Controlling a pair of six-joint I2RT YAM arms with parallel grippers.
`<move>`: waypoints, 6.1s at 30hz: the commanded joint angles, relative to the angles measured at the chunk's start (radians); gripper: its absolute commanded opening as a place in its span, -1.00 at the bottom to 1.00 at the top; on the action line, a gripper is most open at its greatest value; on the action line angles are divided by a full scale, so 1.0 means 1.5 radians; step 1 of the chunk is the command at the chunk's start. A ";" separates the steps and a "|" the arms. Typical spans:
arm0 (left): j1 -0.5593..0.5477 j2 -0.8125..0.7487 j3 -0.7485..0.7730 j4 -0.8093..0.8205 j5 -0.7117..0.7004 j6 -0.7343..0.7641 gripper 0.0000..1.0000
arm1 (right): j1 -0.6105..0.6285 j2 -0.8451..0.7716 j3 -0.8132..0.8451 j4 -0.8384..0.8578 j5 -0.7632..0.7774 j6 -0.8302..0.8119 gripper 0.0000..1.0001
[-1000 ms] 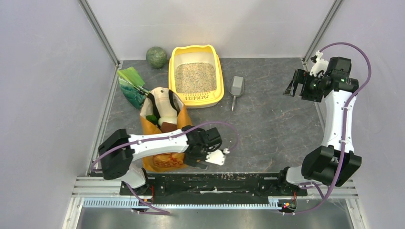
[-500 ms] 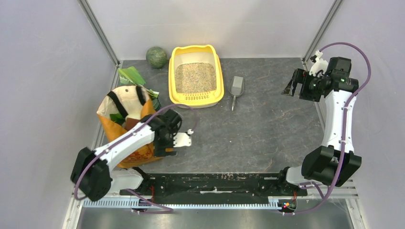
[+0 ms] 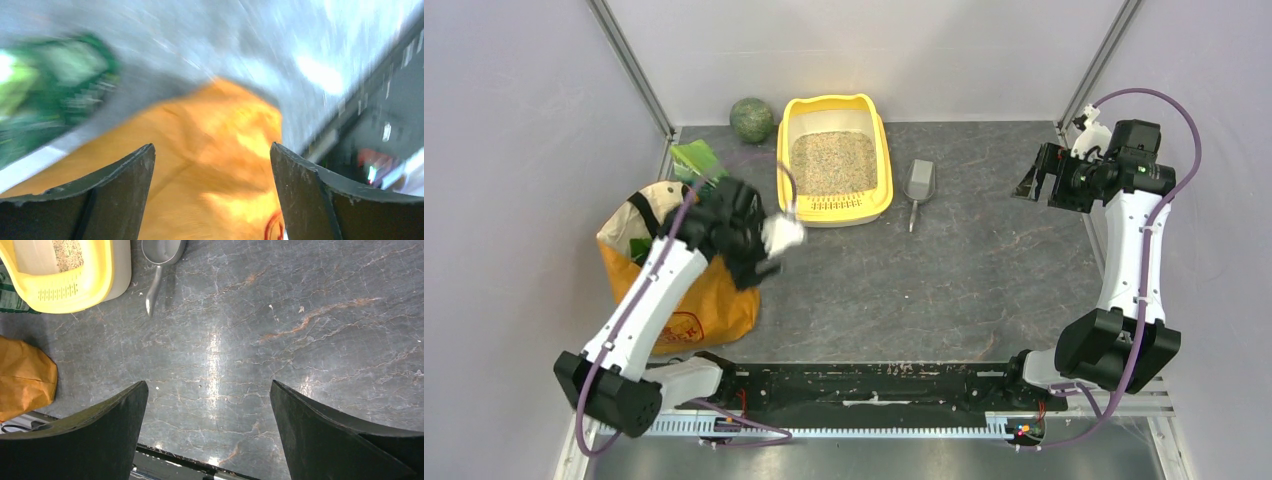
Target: Fill the litter box with clean litter
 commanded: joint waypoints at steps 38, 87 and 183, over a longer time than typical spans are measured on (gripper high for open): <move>0.342 0.445 0.420 0.397 -0.134 -0.927 0.26 | 0.000 0.002 -0.030 0.019 -0.022 0.010 0.99; -0.243 0.455 0.856 0.272 0.278 -0.491 -0.96 | -0.058 -0.100 0.028 0.040 -0.248 -0.072 0.99; -0.187 0.397 0.089 0.464 0.013 -0.526 -0.22 | 0.235 -0.021 0.011 -0.279 -0.106 -0.820 -1.00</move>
